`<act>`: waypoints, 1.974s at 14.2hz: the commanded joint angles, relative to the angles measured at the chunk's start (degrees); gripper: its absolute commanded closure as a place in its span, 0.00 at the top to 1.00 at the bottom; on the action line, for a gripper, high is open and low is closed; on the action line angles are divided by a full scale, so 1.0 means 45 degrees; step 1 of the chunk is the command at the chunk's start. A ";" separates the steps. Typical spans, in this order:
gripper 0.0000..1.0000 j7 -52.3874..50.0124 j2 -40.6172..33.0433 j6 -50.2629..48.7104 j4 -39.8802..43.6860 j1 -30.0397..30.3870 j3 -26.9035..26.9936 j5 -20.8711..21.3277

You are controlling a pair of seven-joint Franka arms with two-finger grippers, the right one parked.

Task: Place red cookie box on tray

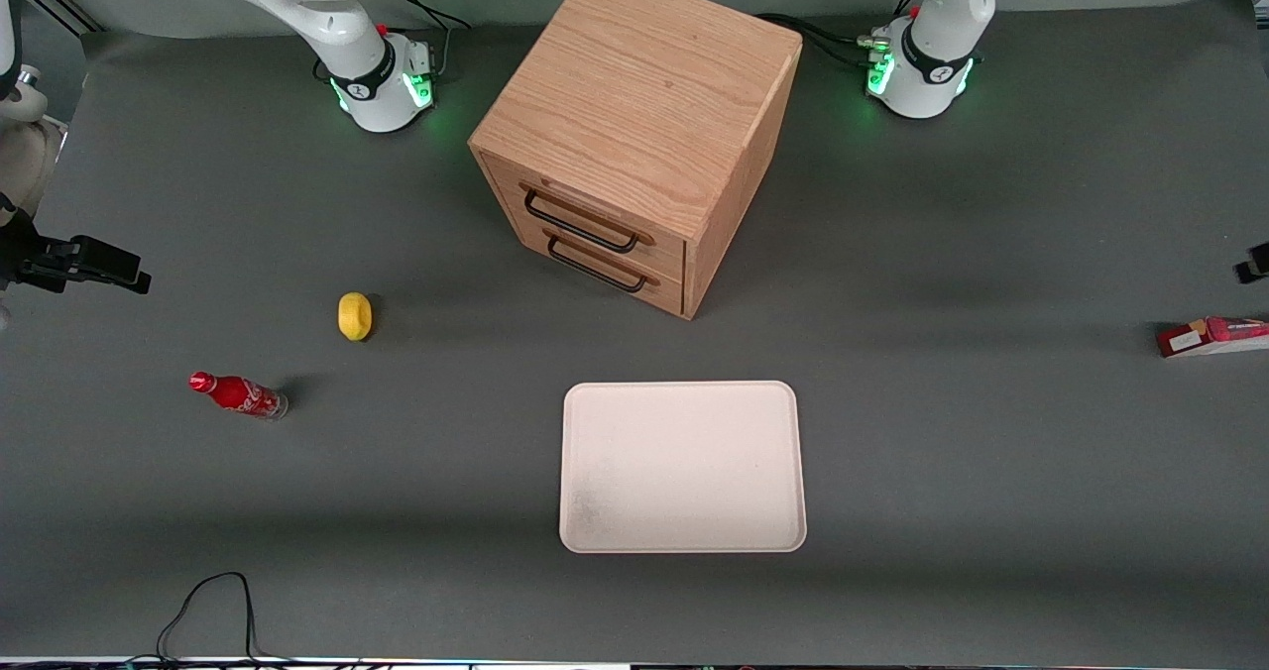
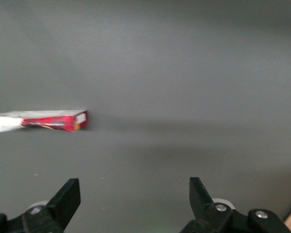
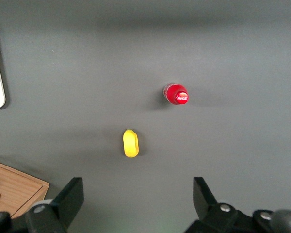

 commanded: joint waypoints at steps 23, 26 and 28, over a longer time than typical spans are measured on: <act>1.00 -1.0110 0.1983 0.0701 0.1435 0.5251 -0.0116 0.0244; 1.00 -1.1906 0.1396 0.2690 -0.0242 0.5544 -0.0096 0.0009; 1.00 -1.2241 0.1375 0.3357 -0.1006 0.5486 -0.0096 0.0010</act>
